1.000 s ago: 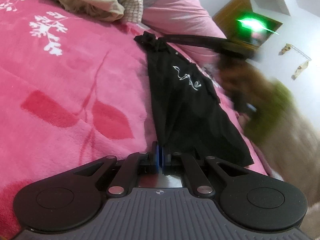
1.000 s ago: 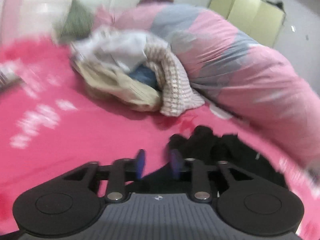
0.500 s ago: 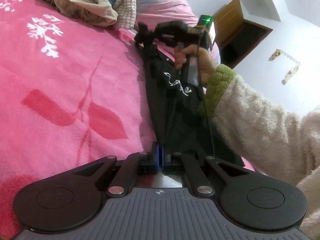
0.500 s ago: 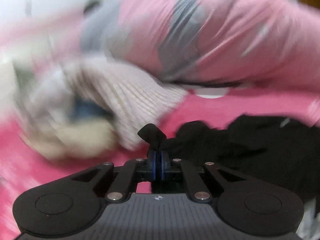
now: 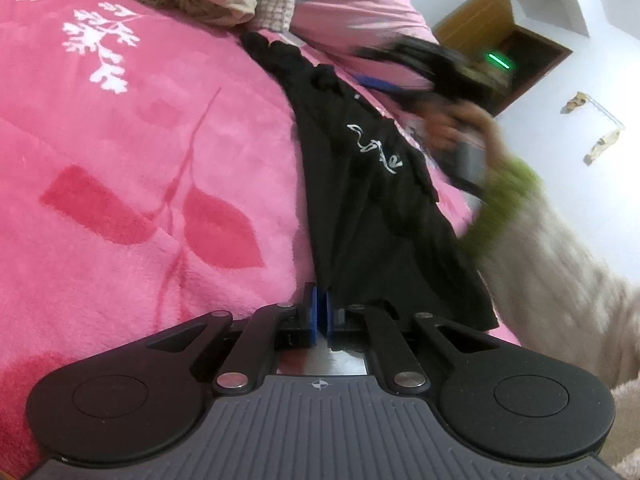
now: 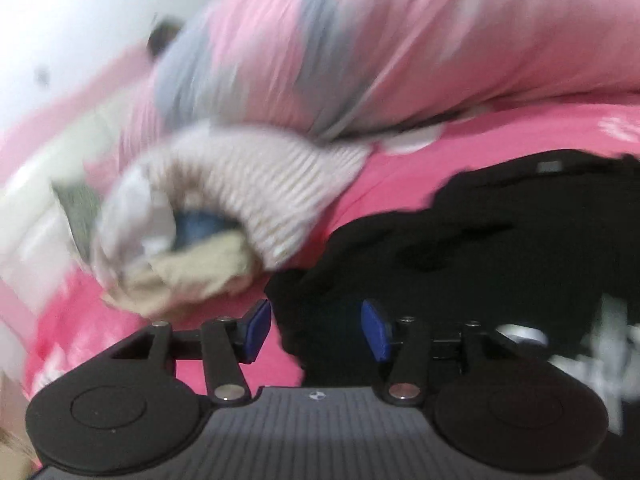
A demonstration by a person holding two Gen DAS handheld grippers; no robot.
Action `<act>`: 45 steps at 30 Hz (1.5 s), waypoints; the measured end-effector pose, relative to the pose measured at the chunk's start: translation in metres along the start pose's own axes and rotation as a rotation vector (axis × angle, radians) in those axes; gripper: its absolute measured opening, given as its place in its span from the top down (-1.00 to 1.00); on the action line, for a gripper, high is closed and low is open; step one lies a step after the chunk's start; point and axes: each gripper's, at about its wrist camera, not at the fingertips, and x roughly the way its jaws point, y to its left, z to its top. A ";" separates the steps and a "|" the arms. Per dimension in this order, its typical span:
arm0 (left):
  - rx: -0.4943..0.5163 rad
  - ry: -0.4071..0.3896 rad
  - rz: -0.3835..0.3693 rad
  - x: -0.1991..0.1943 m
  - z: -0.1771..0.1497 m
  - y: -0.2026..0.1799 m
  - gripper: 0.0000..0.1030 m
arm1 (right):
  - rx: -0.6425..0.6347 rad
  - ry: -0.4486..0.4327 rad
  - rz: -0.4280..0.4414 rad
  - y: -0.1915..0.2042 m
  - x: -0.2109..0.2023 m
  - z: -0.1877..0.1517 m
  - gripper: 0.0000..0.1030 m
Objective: Fold clothes
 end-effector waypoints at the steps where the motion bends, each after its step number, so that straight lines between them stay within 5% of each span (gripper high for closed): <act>1: -0.006 0.004 -0.001 0.000 0.000 0.000 0.92 | 0.046 -0.031 -0.004 -0.017 -0.026 0.000 -0.17; 6: -0.038 0.024 0.000 0.000 0.003 0.001 0.87 | 0.321 -0.140 -0.138 -0.124 -0.136 -0.016 -0.24; 10: -0.060 0.045 0.026 0.002 0.006 -0.001 0.87 | 0.532 -0.081 -0.269 -0.203 -0.170 -0.052 -0.24; 13: -0.089 0.056 0.048 0.002 0.007 -0.002 0.87 | 0.591 -0.023 -0.249 -0.226 -0.171 -0.085 -0.23; 23: -0.117 0.050 0.093 0.008 0.008 -0.007 0.87 | 0.444 0.083 -0.093 -0.189 -0.207 -0.140 -0.09; 26: -0.117 0.047 0.100 0.006 0.006 -0.008 0.87 | 0.419 0.147 -0.053 -0.171 -0.217 -0.160 0.17; 29: -0.118 0.035 0.124 0.006 0.003 -0.010 0.88 | 0.398 0.177 -0.059 -0.156 -0.228 -0.178 0.86; 30: -0.118 0.027 0.133 0.006 0.002 -0.011 0.93 | 0.406 0.153 -0.076 -0.154 -0.234 -0.181 0.93; 37: -0.136 0.060 0.058 0.018 -0.003 -0.025 0.99 | 0.428 -0.006 -0.172 -0.152 -0.282 -0.184 0.96; 45: -0.161 0.100 -0.004 0.031 -0.009 -0.031 0.99 | 0.495 -0.061 -0.258 -0.174 -0.316 -0.204 0.96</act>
